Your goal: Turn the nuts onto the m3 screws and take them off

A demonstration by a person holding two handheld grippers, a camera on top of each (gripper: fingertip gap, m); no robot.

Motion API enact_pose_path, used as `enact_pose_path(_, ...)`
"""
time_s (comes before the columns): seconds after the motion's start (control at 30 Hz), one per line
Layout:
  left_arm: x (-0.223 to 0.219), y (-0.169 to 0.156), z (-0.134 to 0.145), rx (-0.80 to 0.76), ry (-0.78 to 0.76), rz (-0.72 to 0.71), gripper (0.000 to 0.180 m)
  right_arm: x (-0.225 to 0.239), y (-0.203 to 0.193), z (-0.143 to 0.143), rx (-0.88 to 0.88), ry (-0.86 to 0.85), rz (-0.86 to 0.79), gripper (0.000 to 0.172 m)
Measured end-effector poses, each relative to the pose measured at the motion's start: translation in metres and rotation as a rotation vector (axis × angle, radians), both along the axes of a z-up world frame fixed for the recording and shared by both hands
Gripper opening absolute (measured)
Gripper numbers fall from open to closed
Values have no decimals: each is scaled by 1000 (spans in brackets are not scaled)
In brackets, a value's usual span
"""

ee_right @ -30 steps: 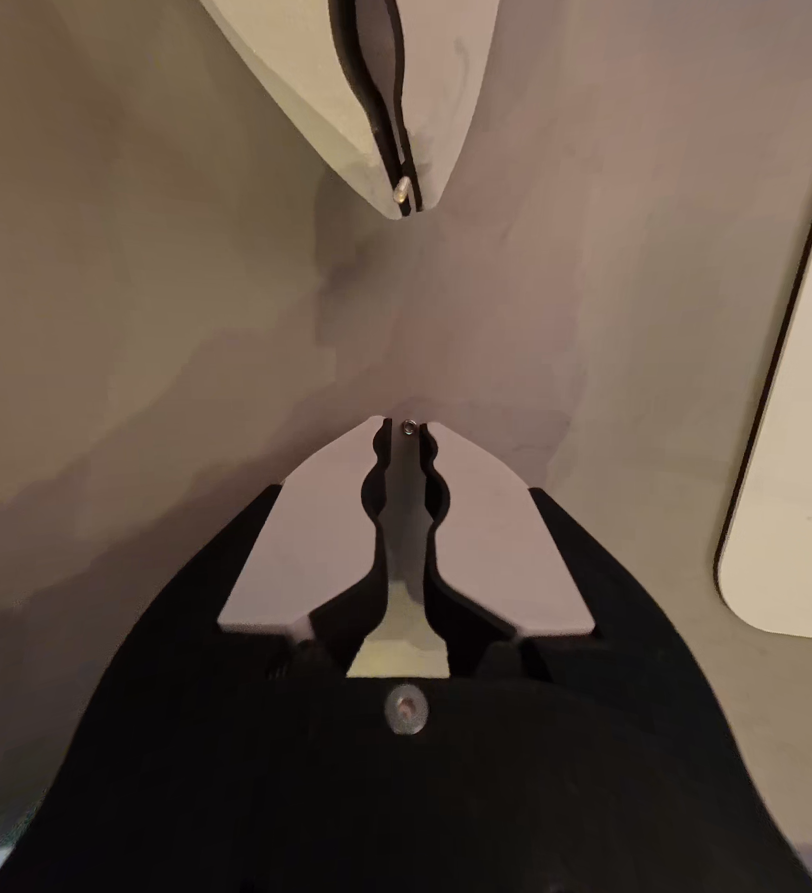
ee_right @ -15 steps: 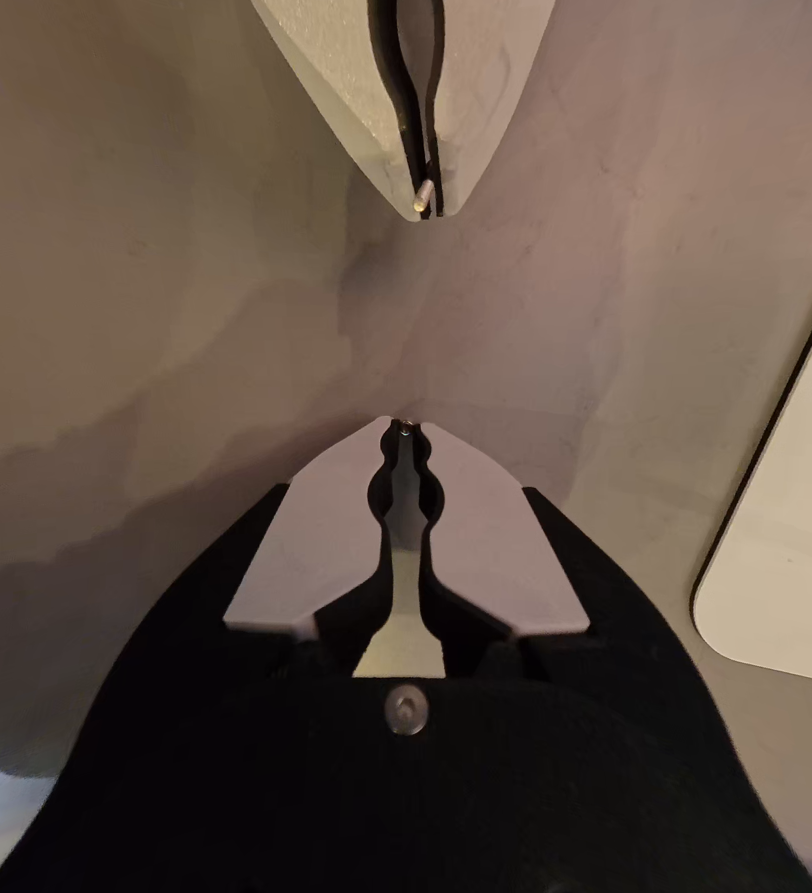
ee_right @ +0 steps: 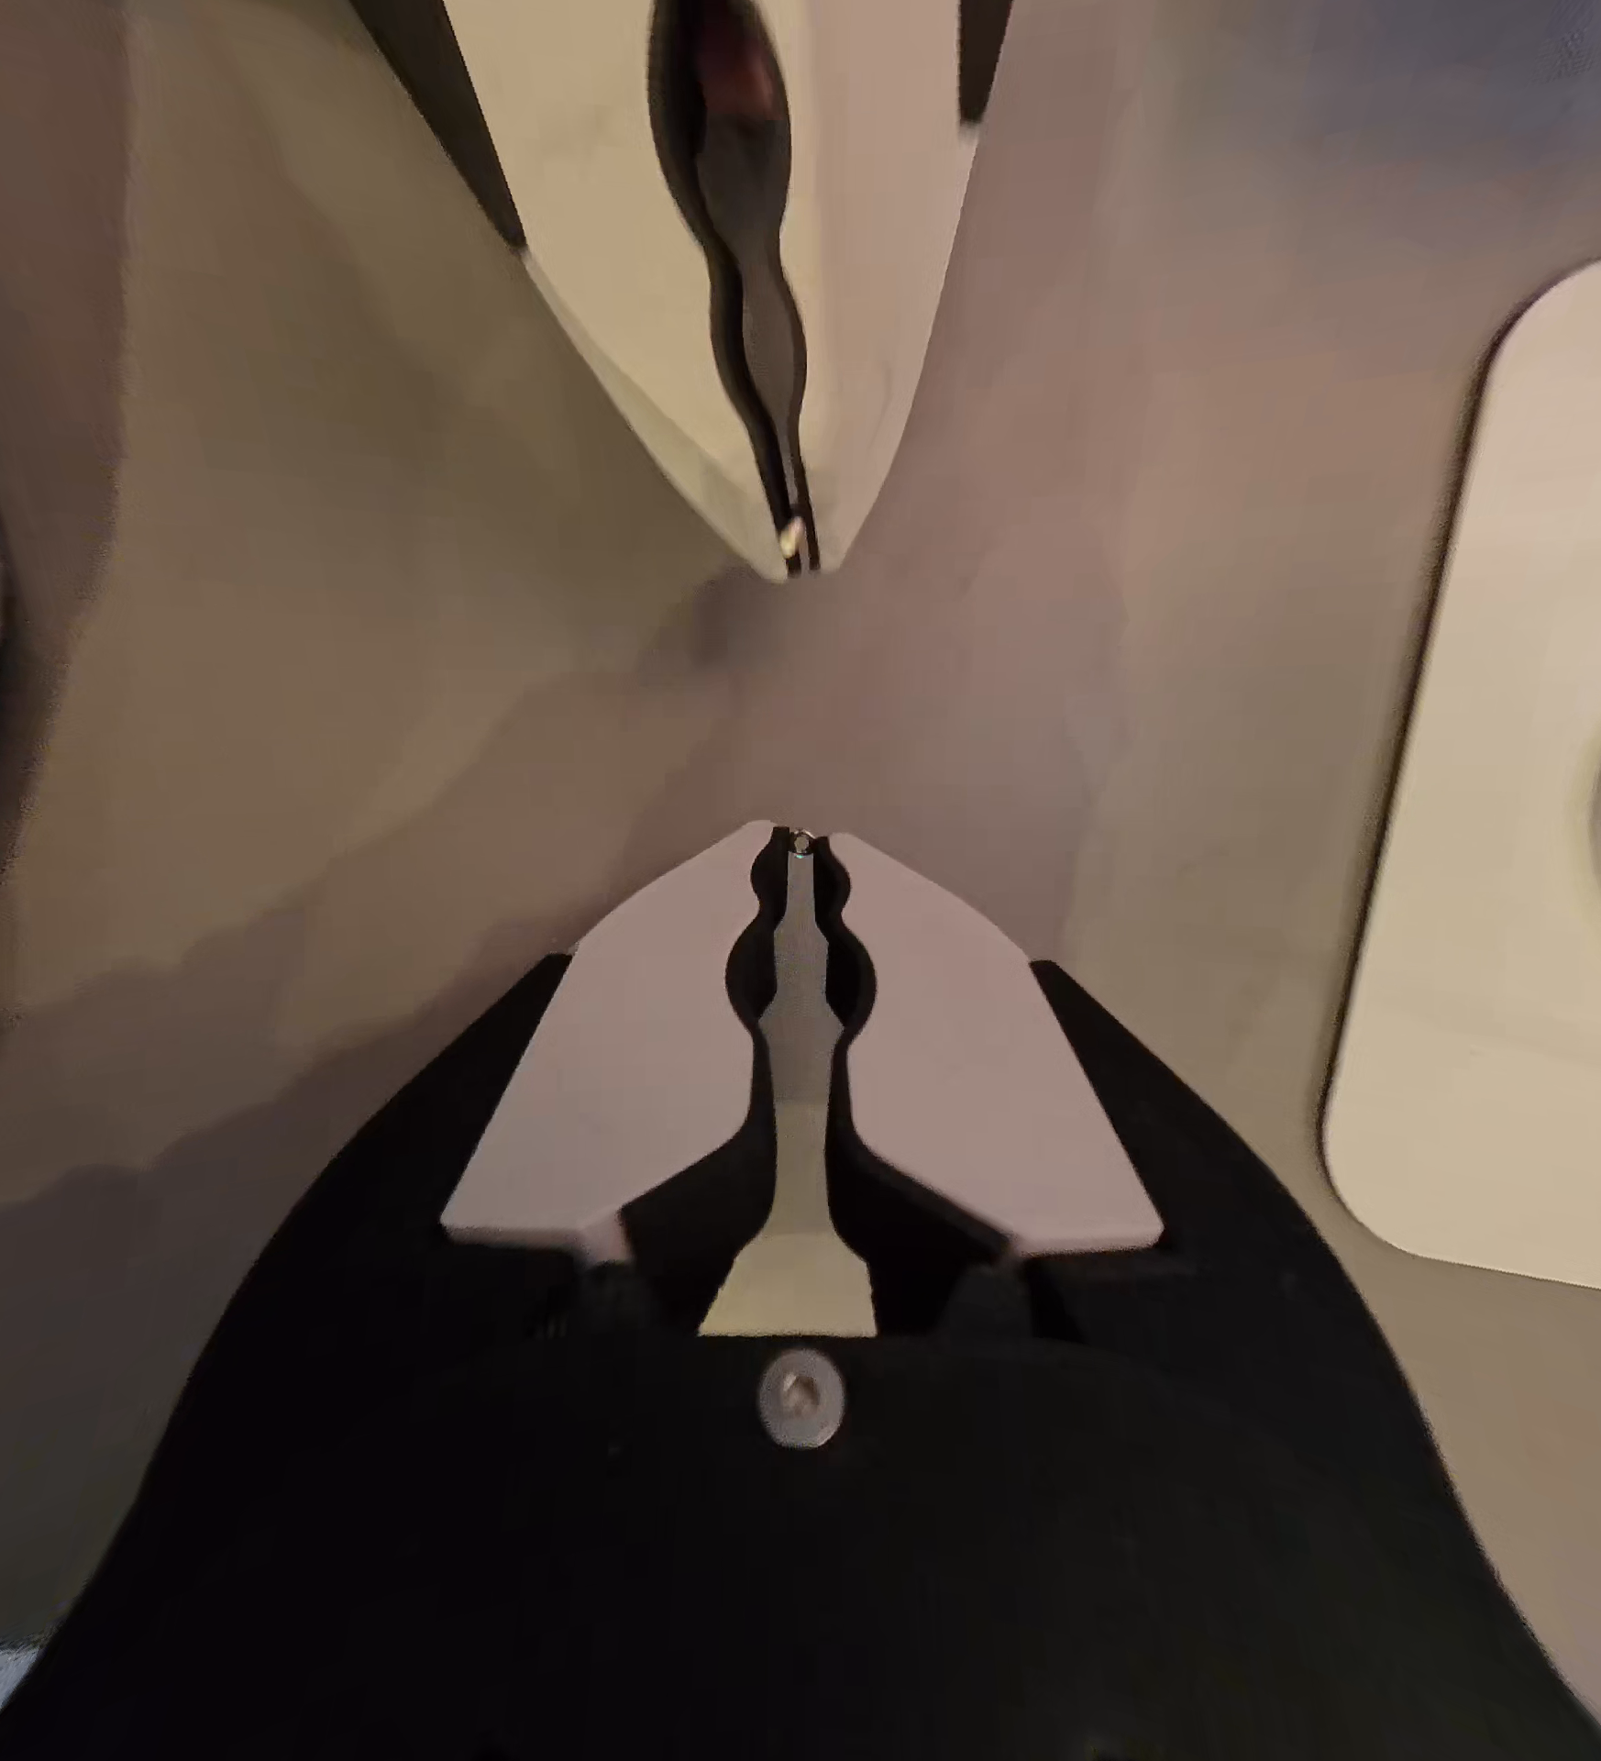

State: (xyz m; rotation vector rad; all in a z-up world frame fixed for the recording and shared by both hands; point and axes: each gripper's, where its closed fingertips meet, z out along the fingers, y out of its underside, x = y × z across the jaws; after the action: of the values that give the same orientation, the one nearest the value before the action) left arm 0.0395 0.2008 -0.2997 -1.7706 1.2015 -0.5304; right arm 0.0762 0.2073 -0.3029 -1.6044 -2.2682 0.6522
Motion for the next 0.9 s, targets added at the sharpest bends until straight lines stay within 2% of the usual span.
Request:
enact_pose_path(0.13,7,-3,7,-18,-67,-15,2,-13,-7,33,-20,111,26,5)
enact_pose_path(0.27,10,-3,12,-21,-105,-13,2,-21,-18,49,-48,156,62,5)
enact_pose_path(0.9,17,-7,13,-8,-106,-36,2,-25,-21,42,-8,117,90,5)
